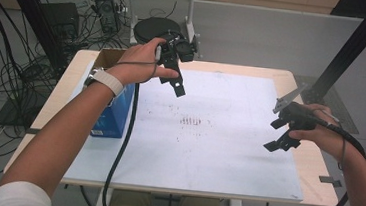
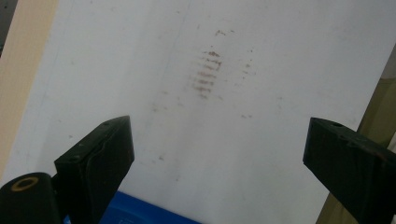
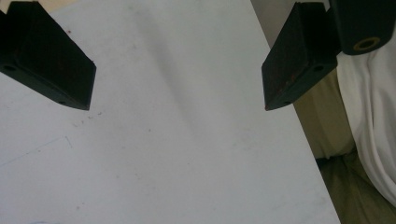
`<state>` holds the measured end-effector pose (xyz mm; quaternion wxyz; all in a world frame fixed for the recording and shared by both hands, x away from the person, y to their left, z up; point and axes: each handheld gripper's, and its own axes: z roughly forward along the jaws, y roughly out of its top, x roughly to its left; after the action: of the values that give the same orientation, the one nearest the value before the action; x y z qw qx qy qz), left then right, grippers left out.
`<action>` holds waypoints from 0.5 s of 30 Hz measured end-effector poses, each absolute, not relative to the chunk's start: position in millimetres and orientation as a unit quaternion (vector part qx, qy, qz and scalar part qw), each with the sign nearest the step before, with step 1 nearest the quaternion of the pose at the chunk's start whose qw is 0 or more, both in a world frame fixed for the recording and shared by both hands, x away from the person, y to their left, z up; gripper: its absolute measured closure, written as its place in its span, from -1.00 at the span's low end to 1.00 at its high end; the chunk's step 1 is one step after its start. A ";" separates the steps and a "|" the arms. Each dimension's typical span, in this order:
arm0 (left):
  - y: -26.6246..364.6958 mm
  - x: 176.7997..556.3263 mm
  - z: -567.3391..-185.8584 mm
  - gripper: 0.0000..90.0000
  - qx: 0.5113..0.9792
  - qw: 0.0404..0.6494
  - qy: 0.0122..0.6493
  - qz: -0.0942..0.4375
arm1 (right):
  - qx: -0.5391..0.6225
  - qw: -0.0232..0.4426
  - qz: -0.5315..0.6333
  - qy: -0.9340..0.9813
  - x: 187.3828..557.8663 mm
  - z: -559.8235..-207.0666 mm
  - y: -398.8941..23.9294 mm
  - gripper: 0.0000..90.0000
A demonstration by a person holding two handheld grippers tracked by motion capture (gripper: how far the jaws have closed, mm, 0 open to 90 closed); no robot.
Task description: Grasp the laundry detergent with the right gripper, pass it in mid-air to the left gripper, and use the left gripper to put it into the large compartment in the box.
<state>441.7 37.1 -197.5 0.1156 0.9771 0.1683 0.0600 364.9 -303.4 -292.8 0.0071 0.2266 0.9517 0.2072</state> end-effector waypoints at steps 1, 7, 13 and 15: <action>37.1 441.8 -197.8 -0.80 0.977 0.117 0.168 0.060 | 0.227 0.007 0.208 0.952 364.8 -293.0 -303.5 -0.77; 37.5 439.7 -198.8 -0.79 0.976 0.119 0.170 0.060 | 0.225 0.004 0.207 0.952 363.2 -296.5 -302.8 -0.77; 37.8 440.2 -201.2 -0.79 0.976 0.117 0.171 0.059 | 0.224 0.005 0.208 0.952 363.8 -295.3 -301.0 -0.77; 37.5 440.8 -202.2 -0.79 0.976 0.119 0.172 0.058 | 0.223 0.004 0.207 0.953 364.2 -295.3 -300.9 -0.77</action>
<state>440.8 37.5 -202.2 0.1189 0.9762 0.1717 0.0584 364.2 -300.9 -295.3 0.0043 0.2233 0.9526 0.2067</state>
